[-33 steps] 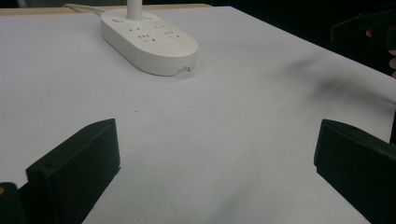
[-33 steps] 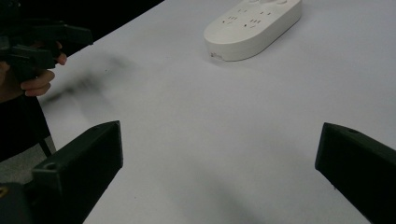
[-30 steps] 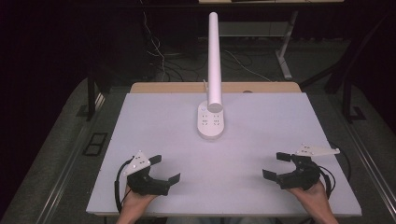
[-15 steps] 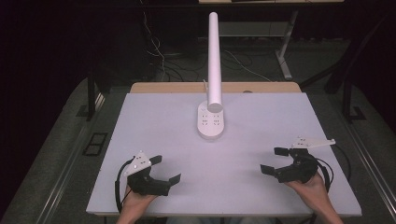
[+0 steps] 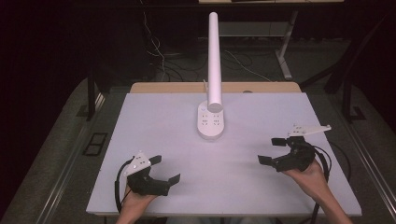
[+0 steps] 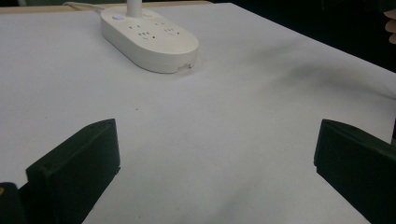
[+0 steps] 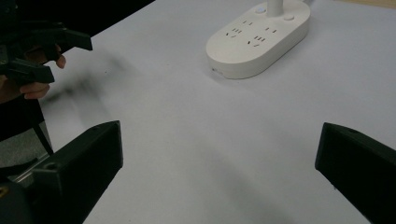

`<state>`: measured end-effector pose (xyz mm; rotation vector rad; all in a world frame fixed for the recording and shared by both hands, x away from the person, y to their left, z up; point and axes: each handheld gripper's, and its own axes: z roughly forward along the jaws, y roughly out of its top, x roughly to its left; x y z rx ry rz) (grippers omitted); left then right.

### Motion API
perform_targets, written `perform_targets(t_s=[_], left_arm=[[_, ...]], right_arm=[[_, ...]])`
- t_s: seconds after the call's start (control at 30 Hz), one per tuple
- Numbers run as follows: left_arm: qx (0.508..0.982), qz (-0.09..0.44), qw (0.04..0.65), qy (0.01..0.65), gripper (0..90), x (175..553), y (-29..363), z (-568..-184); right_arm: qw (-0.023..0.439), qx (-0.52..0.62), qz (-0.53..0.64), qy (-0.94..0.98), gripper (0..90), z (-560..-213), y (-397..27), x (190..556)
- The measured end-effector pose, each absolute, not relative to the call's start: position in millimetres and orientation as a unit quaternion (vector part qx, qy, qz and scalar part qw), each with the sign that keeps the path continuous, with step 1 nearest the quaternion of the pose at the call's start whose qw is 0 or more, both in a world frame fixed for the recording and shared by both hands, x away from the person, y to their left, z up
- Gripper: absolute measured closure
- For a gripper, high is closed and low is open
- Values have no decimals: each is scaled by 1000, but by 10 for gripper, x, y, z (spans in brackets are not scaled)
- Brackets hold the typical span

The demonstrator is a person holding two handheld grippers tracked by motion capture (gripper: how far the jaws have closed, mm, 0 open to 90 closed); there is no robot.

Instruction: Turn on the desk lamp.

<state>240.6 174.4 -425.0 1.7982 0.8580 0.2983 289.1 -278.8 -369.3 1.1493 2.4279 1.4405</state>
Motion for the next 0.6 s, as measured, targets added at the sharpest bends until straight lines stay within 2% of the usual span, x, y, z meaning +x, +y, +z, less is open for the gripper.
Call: perform_targets(t_s=[0.6], left_arm=[[757,126,532,359,0,2402,1744,-4249]], right_arm=[[42,366,456,810,7,-3574,-2650,3155]])
